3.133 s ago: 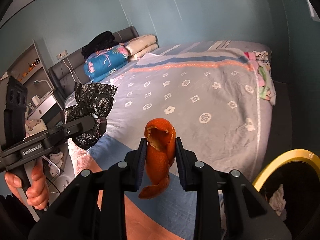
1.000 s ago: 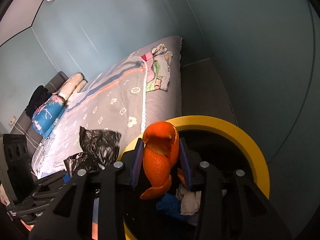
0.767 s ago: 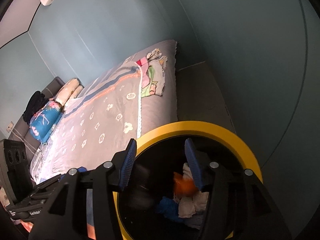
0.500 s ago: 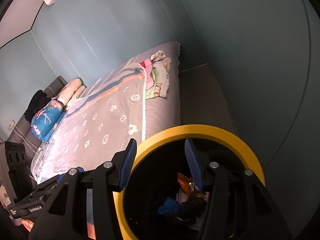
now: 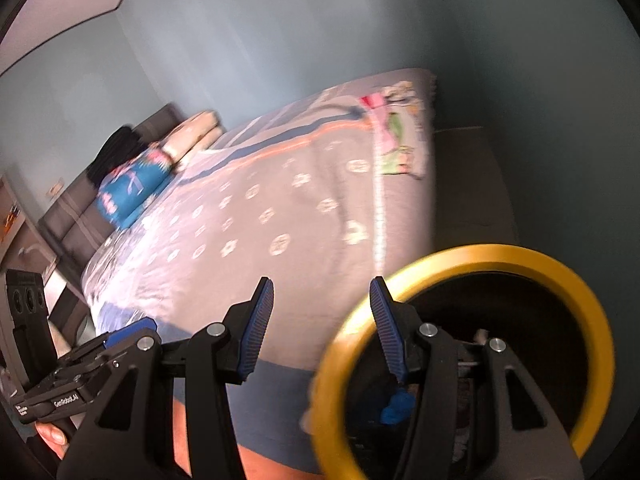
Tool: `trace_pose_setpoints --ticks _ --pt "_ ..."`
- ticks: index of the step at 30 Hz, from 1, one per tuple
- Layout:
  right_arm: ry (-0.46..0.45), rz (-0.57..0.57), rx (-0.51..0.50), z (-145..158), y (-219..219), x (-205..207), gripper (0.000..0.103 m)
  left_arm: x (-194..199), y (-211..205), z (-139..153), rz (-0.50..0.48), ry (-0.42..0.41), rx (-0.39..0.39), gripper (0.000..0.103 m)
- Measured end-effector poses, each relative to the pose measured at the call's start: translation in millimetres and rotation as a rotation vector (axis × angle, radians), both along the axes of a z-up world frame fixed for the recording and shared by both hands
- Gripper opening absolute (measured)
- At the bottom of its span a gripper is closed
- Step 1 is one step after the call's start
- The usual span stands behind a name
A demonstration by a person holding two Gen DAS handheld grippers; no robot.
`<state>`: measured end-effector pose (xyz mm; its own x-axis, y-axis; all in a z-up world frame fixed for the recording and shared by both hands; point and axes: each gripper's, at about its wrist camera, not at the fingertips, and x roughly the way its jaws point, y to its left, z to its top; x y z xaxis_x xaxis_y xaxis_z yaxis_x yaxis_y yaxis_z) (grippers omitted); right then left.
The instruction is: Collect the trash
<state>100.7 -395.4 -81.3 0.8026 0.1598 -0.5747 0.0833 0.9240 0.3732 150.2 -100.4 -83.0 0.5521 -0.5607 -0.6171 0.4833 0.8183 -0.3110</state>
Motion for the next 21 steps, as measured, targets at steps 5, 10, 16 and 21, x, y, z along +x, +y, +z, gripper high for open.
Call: trace_pose_setpoints --ticks 5,10,16,21 --pt "-0.016 0.075 -0.065 10.1 53.5 17.9 0.049 -2.1 43.6 8.3 0.106 -0.048 0.017 0.064" --pt "-0.06 0.103 -0.092 21.9 87.3 21.9 0.064 -6.0 91.4 20.3 0.228 -0.101 -0.005 0.079" --pt "-0.148 0.12 -0.106 40.9 127.3 16.2 0.088 -19.2 138.4 33.3 0.366 -0.188 -0.021 0.094" --pt "-0.232 0.097 -0.141 55.4 150.2 3.3 0.095 -36.7 151.8 43.9 0.414 -0.284 0.012 0.095"
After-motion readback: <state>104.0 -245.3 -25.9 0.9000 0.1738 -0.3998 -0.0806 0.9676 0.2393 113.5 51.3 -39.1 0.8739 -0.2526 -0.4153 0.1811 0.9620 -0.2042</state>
